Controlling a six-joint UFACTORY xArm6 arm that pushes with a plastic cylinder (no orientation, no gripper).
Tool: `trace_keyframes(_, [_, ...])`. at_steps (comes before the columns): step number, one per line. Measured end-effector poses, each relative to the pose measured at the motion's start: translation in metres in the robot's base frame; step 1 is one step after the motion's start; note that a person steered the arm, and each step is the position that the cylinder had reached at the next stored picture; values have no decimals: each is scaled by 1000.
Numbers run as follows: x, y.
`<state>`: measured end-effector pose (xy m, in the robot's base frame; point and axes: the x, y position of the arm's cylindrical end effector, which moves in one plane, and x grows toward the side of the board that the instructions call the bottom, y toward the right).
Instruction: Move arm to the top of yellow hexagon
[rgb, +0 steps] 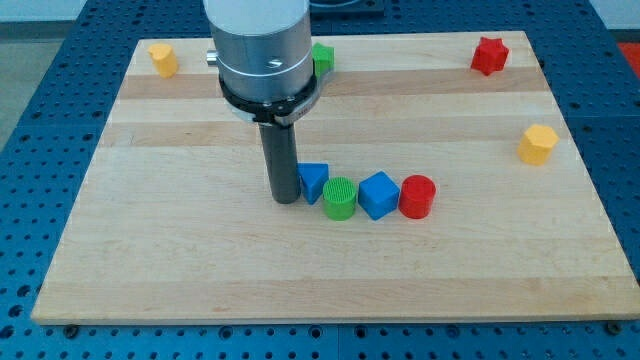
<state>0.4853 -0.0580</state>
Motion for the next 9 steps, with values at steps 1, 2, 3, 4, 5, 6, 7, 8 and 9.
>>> trace_keyframes(1, [0,-5])
trace_keyframes(2, [-4,-9])
trace_keyframes(3, [-18,-9])
trace_keyframes(4, [-42,-9])
trace_keyframes(5, [-75,-9])
trace_keyframes(6, [-100,-5])
trace_keyframes(7, [-106,14])
trace_keyframes(8, [-106,38])
trace_keyframes(9, [-106,65])
